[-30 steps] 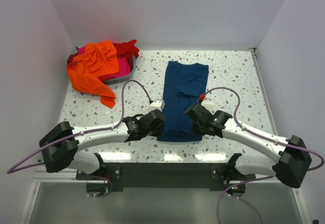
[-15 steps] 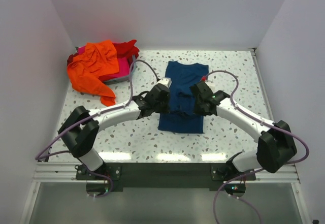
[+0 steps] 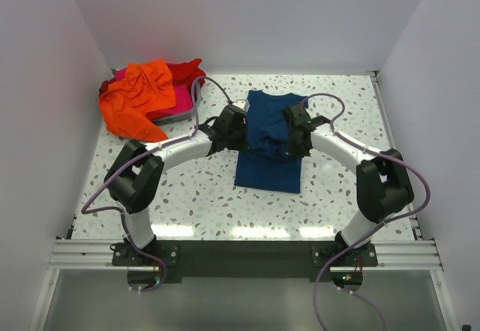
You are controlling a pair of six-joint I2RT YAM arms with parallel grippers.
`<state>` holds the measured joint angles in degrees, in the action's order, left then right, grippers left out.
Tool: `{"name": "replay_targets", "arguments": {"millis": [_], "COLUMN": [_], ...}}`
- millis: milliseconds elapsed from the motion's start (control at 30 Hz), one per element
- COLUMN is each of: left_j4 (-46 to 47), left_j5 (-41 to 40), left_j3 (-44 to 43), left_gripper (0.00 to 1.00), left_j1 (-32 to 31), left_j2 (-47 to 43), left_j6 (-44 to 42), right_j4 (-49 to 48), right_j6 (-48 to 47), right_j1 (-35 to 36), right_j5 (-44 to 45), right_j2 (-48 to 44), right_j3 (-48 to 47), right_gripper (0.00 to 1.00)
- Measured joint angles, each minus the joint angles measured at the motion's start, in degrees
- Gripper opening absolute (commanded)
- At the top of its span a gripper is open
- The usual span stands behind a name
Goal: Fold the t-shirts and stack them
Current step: Fold the tshirt
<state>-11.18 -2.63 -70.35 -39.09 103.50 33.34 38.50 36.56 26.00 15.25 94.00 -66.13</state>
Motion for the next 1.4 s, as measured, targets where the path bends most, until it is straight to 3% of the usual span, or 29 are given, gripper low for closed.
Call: {"name": "replay_targets", "arguments": {"millis": [133, 167, 200, 233, 267, 333, 400, 600, 800, 933, 1133, 1400], "left_j4": [0.0, -0.13, -0.59, -0.87, -1.38, -2.71, -3.87, -3.39, 0.9, 3.17, 3.98, 6.58], "left_j5": [1.2, 1.4, 1.62, 1.84, 2.01, 1.9, 1.09, -1.46, -0.13, 0.96, 1.38, 0.31], "left_j3": [-1.84, -2.32, -3.06, -3.82, -4.72, -7.21, -9.92, -11.41, 2.97, 12.9, 20.31, 20.76], "left_gripper": [0.0, 0.06, 0.16, 0.41, 0.57, 0.86, 0.98, 1.0, 0.99, 0.99, 0.97, 0.96], "left_j1": [1.01, 1.33, 1.73, 2.23, 2.82, 4.24, 5.38, 6.71, 6.27, 5.68, 3.41, -3.19], "left_j2": [3.15, 3.87, 4.61, 5.31, 5.81, 6.27, 6.27, 1.57, -7.89, -9.55, -9.88, -10.47], "left_j6": [-0.04, -0.02, 0.04, 0.17, 0.22, 0.81, 1.44, 1.92, 1.51, 1.51, 2.03, 3.54], "right_j4": [-0.11, -0.11, 0.09, 0.26, 0.46, 1.53, 2.47, 2.56, -0.7, -3.56, -5.18, -6.36], "right_j6": [-0.74, -0.87, -1.05, -1.14, -1.2, -1.75, -2.14, -3.52, -4.33, -4.42, -4.57, -4.72], "right_j1": [-0.9, -1.2, -1.62, -2.03, -2.49, -3.5, -4.17, -4.63, -4.59, -4.26, -2.73, 1.95], "right_j5": [-0.39, -0.59, -1.01, -1.36, -1.73, -2.51, -2.89, -3.96, -9.4, -13.99, -17.86, -18.43], "right_j2": [3.37, 4.26, 5.29, 6.36, 7.41, 8.98, 9.25, 4.26, -4.46, -6.29, -5.7, 4.33], "right_j3": [-2.4, -3.28, -4.39, -5.73, -7.26, -10.91, -14.47, -18.03, -7.69, 1.14, 4.17, -3.26], "right_gripper": [0.0, 0.0, 0.14, 0.28, 0.55, 0.68, 0.76, 0.8, 0.79, 0.79, 0.77, 0.75]}}
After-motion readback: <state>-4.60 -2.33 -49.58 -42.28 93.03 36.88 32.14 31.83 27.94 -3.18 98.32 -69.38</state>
